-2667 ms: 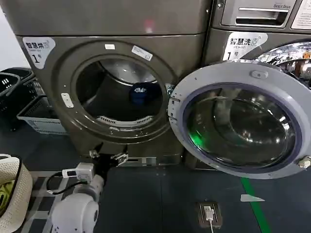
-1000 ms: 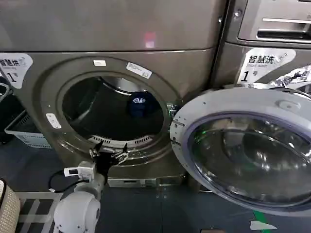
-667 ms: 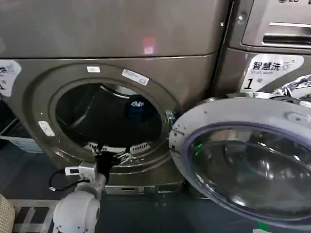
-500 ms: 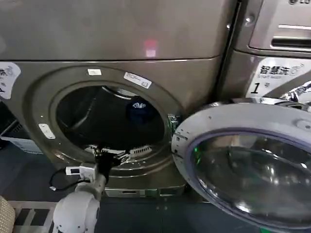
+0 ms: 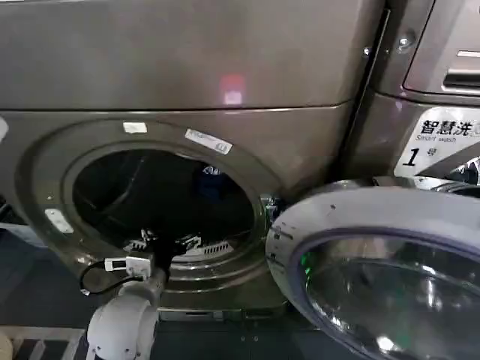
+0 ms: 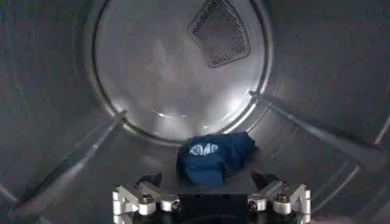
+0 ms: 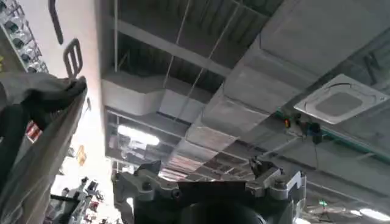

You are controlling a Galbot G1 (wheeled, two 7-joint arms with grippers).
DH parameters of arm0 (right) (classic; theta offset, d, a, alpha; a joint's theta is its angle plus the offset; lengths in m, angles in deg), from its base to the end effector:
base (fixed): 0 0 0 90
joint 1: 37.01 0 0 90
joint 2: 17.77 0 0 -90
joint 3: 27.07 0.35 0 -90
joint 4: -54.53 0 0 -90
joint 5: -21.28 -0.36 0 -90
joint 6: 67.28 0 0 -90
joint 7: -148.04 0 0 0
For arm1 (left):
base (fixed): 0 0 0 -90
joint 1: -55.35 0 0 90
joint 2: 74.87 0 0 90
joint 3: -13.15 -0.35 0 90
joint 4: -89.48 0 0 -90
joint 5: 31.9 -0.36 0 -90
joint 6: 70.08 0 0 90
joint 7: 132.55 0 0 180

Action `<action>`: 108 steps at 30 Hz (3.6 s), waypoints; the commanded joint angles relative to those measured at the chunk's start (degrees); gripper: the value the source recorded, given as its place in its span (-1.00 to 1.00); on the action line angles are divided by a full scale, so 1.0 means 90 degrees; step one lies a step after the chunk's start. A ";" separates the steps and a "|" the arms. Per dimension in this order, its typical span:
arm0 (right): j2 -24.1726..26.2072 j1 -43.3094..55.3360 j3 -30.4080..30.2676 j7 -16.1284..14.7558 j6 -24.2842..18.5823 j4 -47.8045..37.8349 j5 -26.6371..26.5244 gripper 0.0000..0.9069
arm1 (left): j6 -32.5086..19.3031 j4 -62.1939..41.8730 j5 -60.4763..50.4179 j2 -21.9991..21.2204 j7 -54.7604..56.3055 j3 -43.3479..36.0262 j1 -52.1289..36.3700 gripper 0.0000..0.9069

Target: Grasp the clothes from the dryer.

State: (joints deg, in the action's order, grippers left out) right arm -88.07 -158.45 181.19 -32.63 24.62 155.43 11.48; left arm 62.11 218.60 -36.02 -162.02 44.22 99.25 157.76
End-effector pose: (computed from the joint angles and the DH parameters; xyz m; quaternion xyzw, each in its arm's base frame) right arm -0.2265 -0.3882 -0.0496 0.7518 0.5611 -0.3293 0.1077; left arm 0.2456 -0.0129 -0.1806 -0.0435 -0.9887 -0.0478 0.1352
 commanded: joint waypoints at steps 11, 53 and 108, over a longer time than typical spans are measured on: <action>0.0005 0.0025 -0.0003 0.0006 -0.0008 0.0004 0.0021 1.00 | 0.0312 -0.0056 0.0020 -0.0001 -0.0041 -0.0020 -0.0007 1.00; -0.0147 0.0167 -0.0271 0.0029 -0.0183 0.0027 0.0068 1.00 | -0.0058 -0.3191 0.0392 -0.0296 0.0572 -0.0270 -0.2706 1.00; -0.0037 0.0059 -0.0235 -0.0006 -0.0227 -0.0104 0.0030 1.00 | -0.4864 -0.9337 -0.8661 -0.0357 -0.3503 -0.0161 -0.6783 1.00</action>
State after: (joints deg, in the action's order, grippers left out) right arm -88.47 -157.87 178.75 -32.69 22.62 154.80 11.84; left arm 29.60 136.83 -84.60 -167.07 22.98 99.30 98.77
